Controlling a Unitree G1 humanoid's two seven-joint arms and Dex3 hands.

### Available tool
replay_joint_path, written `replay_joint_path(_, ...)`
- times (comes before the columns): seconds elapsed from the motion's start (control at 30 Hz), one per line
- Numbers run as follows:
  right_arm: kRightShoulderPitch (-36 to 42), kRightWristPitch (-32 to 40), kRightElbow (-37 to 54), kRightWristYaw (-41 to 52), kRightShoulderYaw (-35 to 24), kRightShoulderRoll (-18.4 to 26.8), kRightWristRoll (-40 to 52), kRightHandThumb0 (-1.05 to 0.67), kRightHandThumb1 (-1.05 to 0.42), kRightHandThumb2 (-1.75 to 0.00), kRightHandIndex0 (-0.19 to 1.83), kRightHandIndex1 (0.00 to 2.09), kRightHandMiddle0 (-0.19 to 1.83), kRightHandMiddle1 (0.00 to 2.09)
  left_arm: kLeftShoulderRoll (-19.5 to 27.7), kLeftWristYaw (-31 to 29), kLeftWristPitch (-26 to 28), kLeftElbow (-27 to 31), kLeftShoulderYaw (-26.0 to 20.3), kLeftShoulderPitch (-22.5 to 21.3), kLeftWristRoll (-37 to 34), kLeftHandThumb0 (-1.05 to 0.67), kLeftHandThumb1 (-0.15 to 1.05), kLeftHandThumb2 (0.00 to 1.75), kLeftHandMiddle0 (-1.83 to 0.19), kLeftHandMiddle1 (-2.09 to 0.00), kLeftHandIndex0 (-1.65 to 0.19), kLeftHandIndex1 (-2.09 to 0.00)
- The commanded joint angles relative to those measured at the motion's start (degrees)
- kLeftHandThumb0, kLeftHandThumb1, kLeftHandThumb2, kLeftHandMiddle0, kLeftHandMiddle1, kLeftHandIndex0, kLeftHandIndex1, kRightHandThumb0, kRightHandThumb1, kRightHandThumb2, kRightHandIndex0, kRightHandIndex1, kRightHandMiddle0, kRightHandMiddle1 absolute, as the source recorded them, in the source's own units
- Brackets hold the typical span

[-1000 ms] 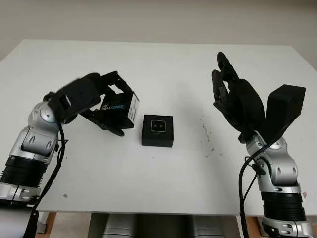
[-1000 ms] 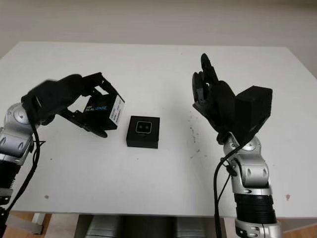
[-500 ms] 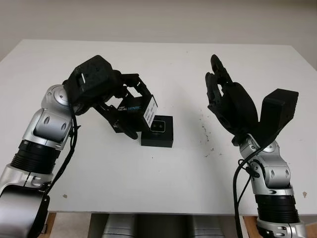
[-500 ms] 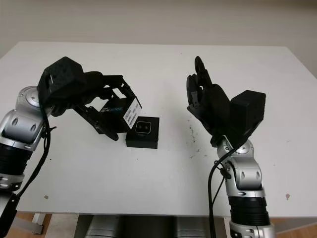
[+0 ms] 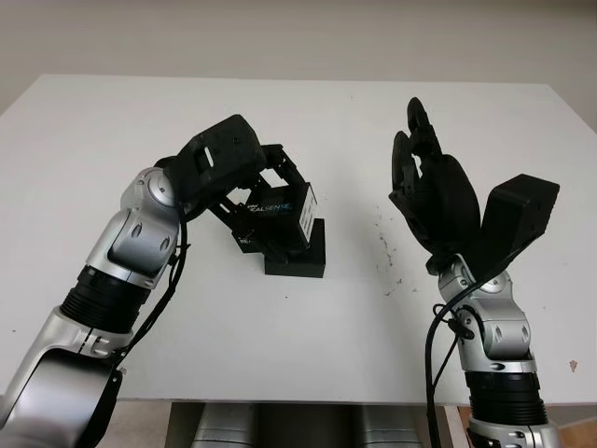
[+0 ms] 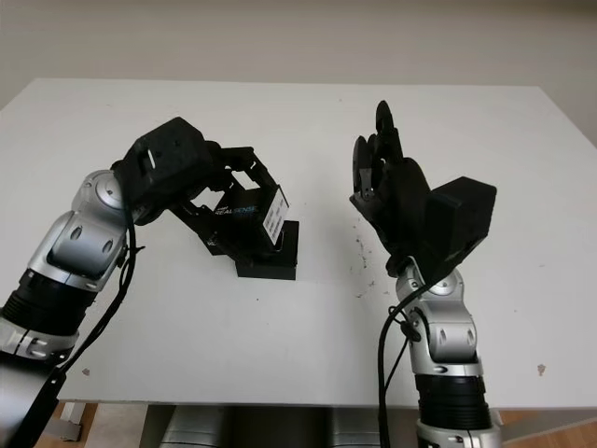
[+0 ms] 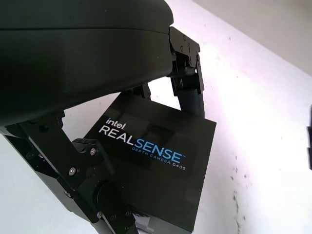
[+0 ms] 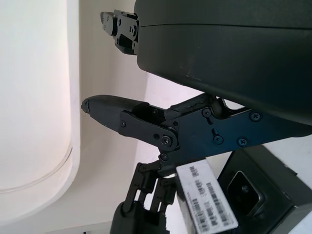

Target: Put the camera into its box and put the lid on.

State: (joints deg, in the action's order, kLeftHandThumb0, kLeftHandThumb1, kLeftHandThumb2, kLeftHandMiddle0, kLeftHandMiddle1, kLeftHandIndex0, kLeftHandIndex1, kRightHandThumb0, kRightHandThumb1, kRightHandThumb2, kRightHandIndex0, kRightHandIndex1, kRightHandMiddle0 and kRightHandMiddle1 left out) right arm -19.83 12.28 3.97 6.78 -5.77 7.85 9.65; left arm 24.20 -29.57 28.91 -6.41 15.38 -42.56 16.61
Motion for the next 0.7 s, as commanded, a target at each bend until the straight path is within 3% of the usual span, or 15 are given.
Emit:
replay_joint_path(0.0, 0.3, -1.0, 1.4, 0.0, 0.4, -0.6, -0.1, -0.63, -1.05, -0.66, -0.18, 0.01, -0.18, 0.04, -0.8, 1.6, -1.0, 0.7, 0.3, 0.7, 0.8, -0.13, 0.9, 0.06, -0.45, -1.57, -0.33, -1.58)
replay_joint_path(0.37, 0.6, -2.1, 1.1, -0.4, 0.8, -1.8, -0.3, -0.65, -1.05, -0.61, -0.15, 0.04, -0.13, 0.06, -2.4, 6.2, -4.3, 0.5, 0.2, 2.1, 3.1, -0.11, 0.91, 0.05, -0.49, -1.63, -0.31, -1.63)
replay_joint_path(0.67, 0.7, -2.9, 0.8, -0.2, 0.8, -1.8, -0.8, -0.66, -1.05, -0.6, -0.15, 0.04, -0.12, 0.06, -2.9, 5.1, 0.9, 0.5, -0.3, 3.0, 3.2, -0.13, 0.9, 0.05, -0.53, -1.6, -0.34, -1.59)
